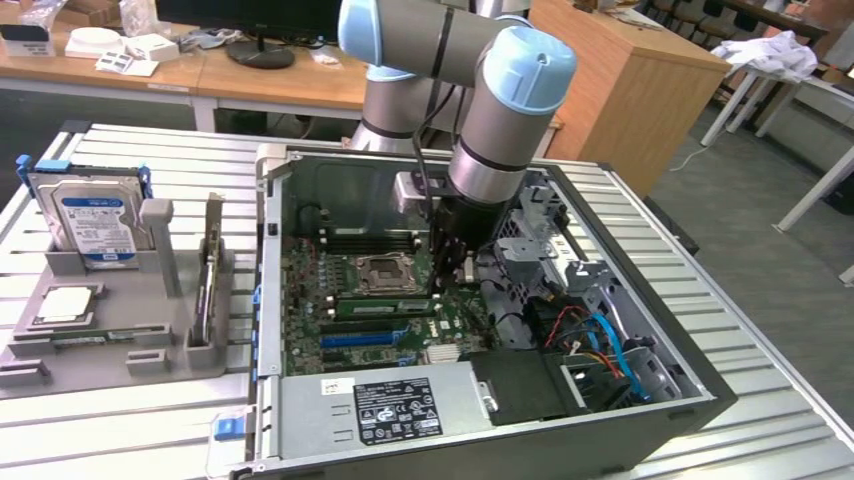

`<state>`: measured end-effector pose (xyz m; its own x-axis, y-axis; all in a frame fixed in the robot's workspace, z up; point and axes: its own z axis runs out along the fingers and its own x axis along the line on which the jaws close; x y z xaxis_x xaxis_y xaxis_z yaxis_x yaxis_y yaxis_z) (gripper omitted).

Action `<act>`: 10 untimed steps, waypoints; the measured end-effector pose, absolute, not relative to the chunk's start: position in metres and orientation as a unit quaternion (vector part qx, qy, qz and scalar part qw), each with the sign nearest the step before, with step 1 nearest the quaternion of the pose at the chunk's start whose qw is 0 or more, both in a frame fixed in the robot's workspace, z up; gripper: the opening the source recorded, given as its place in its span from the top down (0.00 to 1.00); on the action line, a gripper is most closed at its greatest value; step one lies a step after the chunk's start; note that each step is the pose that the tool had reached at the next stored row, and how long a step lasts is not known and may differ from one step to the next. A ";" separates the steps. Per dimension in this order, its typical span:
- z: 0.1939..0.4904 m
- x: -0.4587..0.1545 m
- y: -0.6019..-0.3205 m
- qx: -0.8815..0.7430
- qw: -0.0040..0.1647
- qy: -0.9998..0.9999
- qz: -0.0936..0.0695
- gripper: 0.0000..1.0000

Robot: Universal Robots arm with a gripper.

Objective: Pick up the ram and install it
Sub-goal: 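Press down the ram until it locks into place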

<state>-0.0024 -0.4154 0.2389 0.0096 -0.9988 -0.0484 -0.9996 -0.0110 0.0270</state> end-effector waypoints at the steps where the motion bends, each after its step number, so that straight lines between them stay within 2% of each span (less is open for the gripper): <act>1: 0.239 -0.004 -0.415 -0.710 0.007 0.703 0.027 0.89; 10: 0.239 -0.027 -0.415 -0.710 0.007 0.703 0.027 0.89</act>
